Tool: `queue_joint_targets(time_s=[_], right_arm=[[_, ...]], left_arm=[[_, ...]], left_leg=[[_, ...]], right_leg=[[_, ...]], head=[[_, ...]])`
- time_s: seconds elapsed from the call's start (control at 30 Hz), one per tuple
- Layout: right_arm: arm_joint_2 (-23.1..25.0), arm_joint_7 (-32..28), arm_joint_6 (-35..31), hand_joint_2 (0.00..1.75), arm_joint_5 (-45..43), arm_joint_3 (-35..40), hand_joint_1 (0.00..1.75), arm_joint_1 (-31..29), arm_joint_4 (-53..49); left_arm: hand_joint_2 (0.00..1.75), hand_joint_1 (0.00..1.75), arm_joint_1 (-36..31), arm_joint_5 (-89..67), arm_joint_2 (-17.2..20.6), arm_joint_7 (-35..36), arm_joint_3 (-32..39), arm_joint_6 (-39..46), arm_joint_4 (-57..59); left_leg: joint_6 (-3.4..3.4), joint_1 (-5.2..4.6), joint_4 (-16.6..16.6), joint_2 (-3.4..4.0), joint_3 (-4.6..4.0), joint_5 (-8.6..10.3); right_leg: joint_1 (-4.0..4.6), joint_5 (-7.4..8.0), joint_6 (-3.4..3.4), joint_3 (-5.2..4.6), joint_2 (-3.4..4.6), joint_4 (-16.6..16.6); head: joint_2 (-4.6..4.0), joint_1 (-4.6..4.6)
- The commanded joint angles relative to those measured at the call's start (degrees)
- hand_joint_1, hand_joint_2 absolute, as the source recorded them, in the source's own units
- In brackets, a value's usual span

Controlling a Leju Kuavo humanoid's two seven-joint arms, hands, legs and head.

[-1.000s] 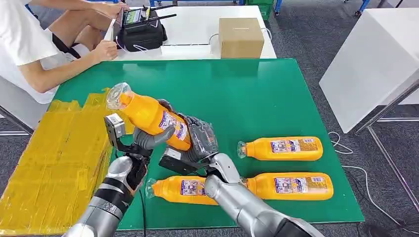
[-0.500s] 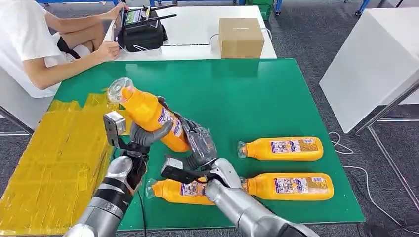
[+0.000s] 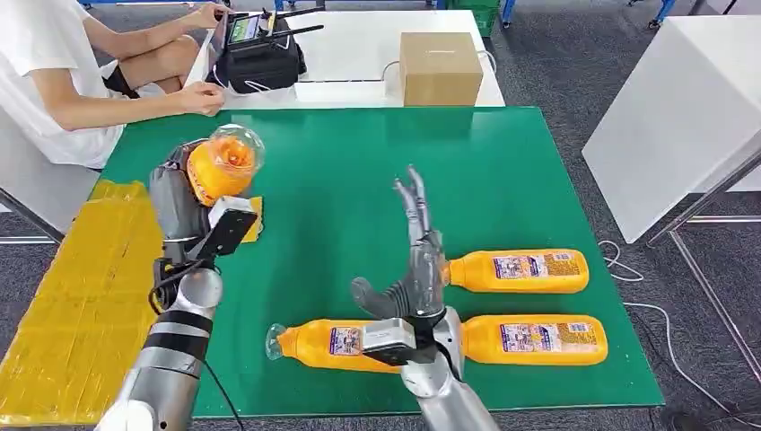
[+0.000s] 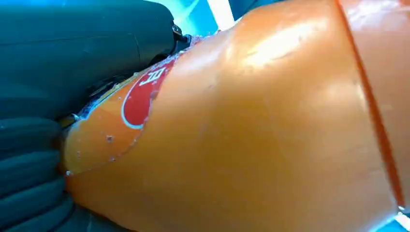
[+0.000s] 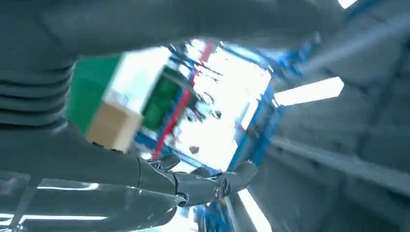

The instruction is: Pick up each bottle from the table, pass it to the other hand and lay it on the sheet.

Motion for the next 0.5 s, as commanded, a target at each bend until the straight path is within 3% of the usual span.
queue_joint_targets(time_s=[0.03, 0.17, 0.5], right_arm=[[-3.75, -1.69, -1.81, 1.75, -2.01, -0.61, 0.00, 1.69, -13.01], [-5.95, -1.75, -3.33, 1.75, -3.93, 0.83, 0.00, 0.70, -14.48], [-5.95, -1.75, -3.33, 1.75, -3.93, 0.83, 0.00, 0.70, -14.48]], left_arm=[[1.75, 1.75, -6.90, -27.02, 1.10, 8.37, 19.39, 0.26, 5.49], [1.75, 1.75, -7.16, -31.53, 10.32, 19.68, 9.57, 0.26, 16.33], [1.75, 1.75, -7.16, -31.53, 10.32, 19.68, 9.57, 0.26, 16.33]], left_leg=[[-0.07, 0.09, 0.01, 0.17, 0.23, -0.12], [-0.07, 0.06, -0.09, 0.18, 0.33, -0.06], [-0.04, 0.07, -0.02, 0.08, 0.19, -0.04]], right_leg=[[0.10, -0.06, -0.09, 0.21, 0.11, -0.03], [0.07, -0.05, -0.08, 0.26, 0.13, -0.08], [0.07, -0.05, -0.04, 0.15, 0.11, 0.01]], head=[[0.00, 0.00], [0.00, -0.02], [0.00, 0.00]])
